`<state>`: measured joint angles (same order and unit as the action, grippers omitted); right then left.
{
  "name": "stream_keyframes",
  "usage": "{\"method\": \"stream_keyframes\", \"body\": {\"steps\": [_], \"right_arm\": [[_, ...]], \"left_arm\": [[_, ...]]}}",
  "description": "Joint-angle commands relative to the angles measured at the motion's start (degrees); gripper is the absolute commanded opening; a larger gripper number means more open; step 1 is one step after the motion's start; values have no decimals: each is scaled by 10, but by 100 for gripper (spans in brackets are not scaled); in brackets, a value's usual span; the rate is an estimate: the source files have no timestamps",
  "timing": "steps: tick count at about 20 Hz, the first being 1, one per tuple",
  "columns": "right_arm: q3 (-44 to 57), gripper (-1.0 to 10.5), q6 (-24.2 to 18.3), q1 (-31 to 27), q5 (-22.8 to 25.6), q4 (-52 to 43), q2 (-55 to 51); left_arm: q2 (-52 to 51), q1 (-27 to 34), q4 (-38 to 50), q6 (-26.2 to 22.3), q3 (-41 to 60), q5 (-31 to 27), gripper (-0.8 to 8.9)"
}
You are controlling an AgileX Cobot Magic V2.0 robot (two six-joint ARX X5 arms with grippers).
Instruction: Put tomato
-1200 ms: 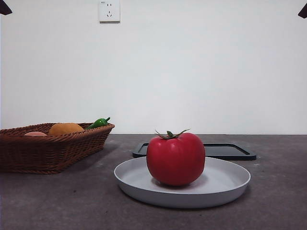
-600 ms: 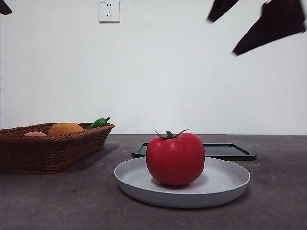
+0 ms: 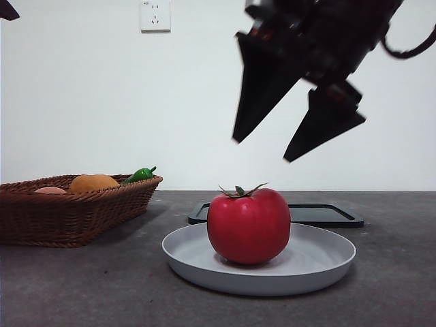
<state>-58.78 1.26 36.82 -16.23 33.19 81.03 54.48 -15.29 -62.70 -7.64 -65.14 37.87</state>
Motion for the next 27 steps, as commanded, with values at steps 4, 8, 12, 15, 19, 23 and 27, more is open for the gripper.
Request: {"method": "stream_keyframes", "body": {"steps": [4, 8, 12, 15, 19, 23, 27], "right_arm": [[-10, 506, -3, 28, 39, -36, 50], [-10, 510, -2, 38, 60, -53, 76], [-10, 511, 9, 45, 62, -74, 102], [-10, 513, 11, 50, 88, -76, 120], [-10, 514, 11, 52, 90, -77, 147], [-10, 360, 13, 54, 95, -77, 153], [-10, 177, 13, 54, 92, -74, 152]], "left_arm": [[5, -2, 6, -7, -11, 3, 496], [5, -2, 7, -7, -11, 3, 494], [5, -2, 7, -7, -11, 3, 490], [5, -2, 7, -7, -11, 3, 490], [5, -2, 7, -7, -11, 3, 490], [5, -2, 7, -7, -11, 3, 490], [5, -2, 7, -7, -11, 3, 491]]}}
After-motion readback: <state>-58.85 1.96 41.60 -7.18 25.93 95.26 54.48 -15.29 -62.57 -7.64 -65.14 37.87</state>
